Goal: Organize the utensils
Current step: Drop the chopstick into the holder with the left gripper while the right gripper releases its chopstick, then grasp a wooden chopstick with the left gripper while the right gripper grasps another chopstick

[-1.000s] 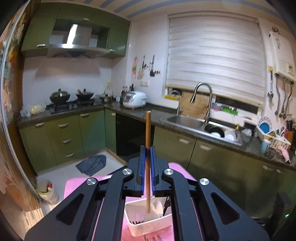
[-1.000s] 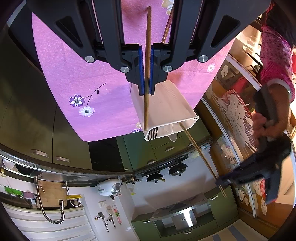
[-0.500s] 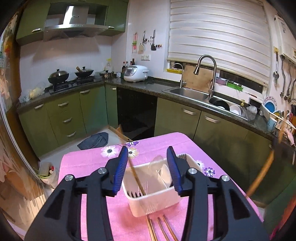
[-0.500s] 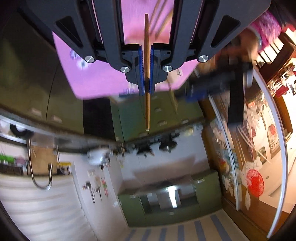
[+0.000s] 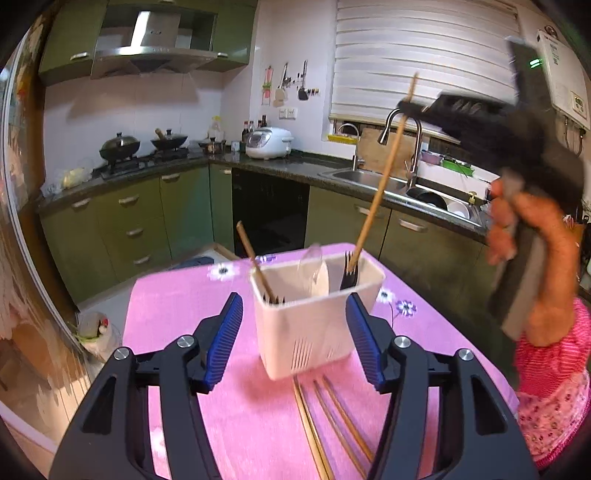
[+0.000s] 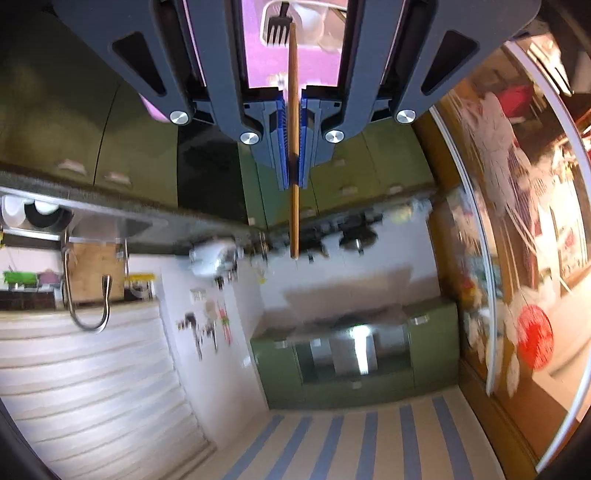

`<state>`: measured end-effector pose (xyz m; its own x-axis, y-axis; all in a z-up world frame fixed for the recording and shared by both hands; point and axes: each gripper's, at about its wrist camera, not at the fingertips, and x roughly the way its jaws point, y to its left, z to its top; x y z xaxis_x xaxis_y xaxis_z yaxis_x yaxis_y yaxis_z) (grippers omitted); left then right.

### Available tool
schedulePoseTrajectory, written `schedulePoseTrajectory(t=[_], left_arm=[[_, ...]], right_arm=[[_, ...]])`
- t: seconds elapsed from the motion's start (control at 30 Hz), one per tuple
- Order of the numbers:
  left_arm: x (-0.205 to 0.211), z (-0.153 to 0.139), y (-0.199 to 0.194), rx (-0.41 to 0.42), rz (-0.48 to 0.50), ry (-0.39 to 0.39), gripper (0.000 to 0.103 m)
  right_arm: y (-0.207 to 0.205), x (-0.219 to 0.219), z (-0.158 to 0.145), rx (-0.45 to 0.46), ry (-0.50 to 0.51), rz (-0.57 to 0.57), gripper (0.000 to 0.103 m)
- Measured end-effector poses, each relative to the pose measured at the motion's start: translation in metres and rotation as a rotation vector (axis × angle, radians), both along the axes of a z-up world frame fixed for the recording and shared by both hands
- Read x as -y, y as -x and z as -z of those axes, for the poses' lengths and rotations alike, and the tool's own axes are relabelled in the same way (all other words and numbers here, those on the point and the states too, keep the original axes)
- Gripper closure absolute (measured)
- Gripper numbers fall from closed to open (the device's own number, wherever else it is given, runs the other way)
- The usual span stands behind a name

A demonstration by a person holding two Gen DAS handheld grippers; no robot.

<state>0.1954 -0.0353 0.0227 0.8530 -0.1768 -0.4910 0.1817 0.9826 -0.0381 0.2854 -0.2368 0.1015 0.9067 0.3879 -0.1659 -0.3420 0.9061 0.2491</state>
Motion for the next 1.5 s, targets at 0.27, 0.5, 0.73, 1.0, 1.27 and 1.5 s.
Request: schedulePoseTrajectory(t=[0.27, 0.5, 0.73, 1.0, 1.27, 1.5], left_arm=[[-0.008, 0.034, 0.002, -0.091, -0.017, 0.02, 0.045], [-0.002, 0.069, 0.002, -0.174, -0.031, 0.02, 0.043], [0.002, 0.12, -0.016, -0.317, -0.055, -0.038, 0.043], [0.014, 0.162, -0.027, -0.403, -0.051, -0.091, 0.043], [0.01, 0.163, -0.029, -0.404, -0.086, -0.107, 0.043], [0.013, 0.168, -0.034, -0.419, -0.076, -0.12, 0.04]], right_arm=[[-0.021, -0.028, 0.066, -0.144, 0.11, -0.03, 0.096], [0.007, -0.018, 0.102, -0.159, 0.137, -0.027, 0.076], [0.091, 0.043, 0.126, -0.133, 0.064, 0.048, 0.065], [0.129, 0.106, 0.183, -0.287, -0.055, 0.118, 0.065], [0.127, 0.116, 0.195, -0.323, -0.078, 0.097, 0.065], [0.117, 0.086, 0.194, -0.358, -0.039, 0.048, 0.065]])
